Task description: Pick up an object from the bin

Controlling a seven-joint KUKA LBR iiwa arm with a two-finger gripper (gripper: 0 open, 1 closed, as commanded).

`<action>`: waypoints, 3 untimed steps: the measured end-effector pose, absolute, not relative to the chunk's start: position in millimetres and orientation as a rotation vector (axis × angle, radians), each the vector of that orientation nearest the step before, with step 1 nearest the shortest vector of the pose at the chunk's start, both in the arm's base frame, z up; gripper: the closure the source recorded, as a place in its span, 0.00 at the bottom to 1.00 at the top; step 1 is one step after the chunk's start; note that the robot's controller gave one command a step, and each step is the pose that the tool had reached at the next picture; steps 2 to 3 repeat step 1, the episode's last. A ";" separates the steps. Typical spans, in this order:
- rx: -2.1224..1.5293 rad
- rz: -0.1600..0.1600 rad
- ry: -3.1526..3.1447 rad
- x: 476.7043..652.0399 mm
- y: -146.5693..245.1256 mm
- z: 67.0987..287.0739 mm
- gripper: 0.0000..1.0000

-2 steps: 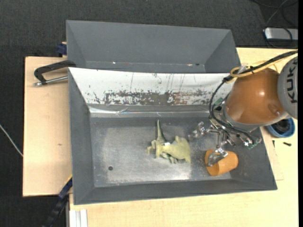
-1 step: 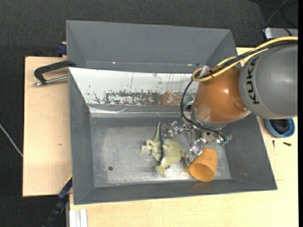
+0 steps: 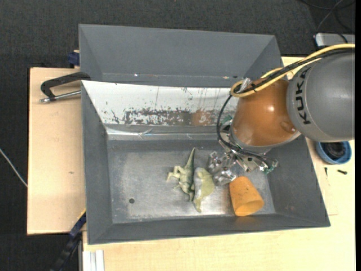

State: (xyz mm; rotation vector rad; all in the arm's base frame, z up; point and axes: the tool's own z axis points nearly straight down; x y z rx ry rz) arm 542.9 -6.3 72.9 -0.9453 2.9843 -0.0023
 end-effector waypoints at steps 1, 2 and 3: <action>-1.343 -0.008 2.822 604.3 15.8 280.1 1.00; -1.343 -0.008 2.822 604.3 15.8 280.1 1.00; -1.343 -0.008 2.822 604.3 15.8 280.1 1.00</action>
Offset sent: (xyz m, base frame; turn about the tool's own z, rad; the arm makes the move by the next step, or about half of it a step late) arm 0.0581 0.0204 0.2011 -0.2760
